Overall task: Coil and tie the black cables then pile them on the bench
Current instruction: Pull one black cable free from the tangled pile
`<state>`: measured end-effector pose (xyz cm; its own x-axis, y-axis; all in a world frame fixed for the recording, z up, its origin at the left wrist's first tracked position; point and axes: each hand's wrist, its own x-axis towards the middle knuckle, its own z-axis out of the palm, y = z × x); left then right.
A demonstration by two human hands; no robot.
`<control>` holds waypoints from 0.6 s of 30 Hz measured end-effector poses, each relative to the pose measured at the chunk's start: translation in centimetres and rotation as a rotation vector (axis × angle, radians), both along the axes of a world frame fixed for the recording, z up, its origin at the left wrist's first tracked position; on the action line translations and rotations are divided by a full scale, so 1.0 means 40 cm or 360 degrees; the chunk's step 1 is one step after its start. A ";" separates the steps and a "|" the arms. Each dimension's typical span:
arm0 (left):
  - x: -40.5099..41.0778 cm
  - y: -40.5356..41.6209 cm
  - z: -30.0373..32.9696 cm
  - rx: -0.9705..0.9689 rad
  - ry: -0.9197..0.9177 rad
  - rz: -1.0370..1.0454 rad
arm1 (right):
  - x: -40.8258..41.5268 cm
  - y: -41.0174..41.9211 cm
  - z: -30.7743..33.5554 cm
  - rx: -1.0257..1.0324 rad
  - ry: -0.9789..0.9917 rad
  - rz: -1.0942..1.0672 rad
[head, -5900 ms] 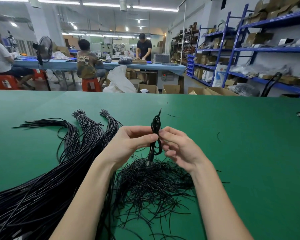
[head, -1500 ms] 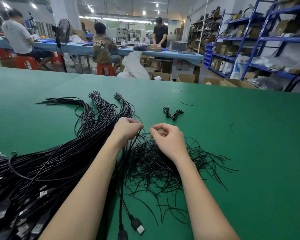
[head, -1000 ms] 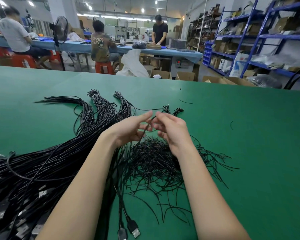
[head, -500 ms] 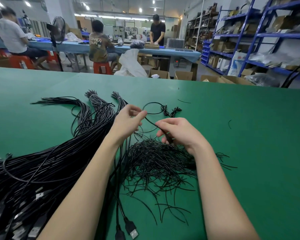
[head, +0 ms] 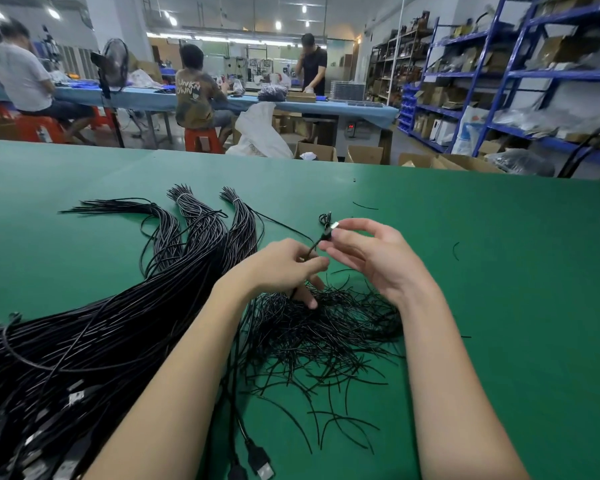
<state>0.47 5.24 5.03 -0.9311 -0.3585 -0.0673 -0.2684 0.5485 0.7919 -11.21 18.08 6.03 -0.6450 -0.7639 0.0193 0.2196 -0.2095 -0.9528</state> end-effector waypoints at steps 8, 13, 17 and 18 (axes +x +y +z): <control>-0.032 0.001 -0.024 0.0571 0.0332 0.0198 | 0.005 -0.036 -0.030 0.0163 0.0776 -0.0397; -0.042 -0.022 -0.031 0.0766 0.0603 0.0367 | 0.014 -0.029 -0.058 0.0581 0.0993 0.0292; -0.043 -0.019 -0.018 0.0932 0.0635 0.0312 | 0.060 -0.051 -0.067 0.0513 0.1146 0.0423; -0.038 -0.015 -0.014 0.0925 0.0606 0.0264 | 0.065 -0.055 -0.066 0.0441 0.1115 0.0365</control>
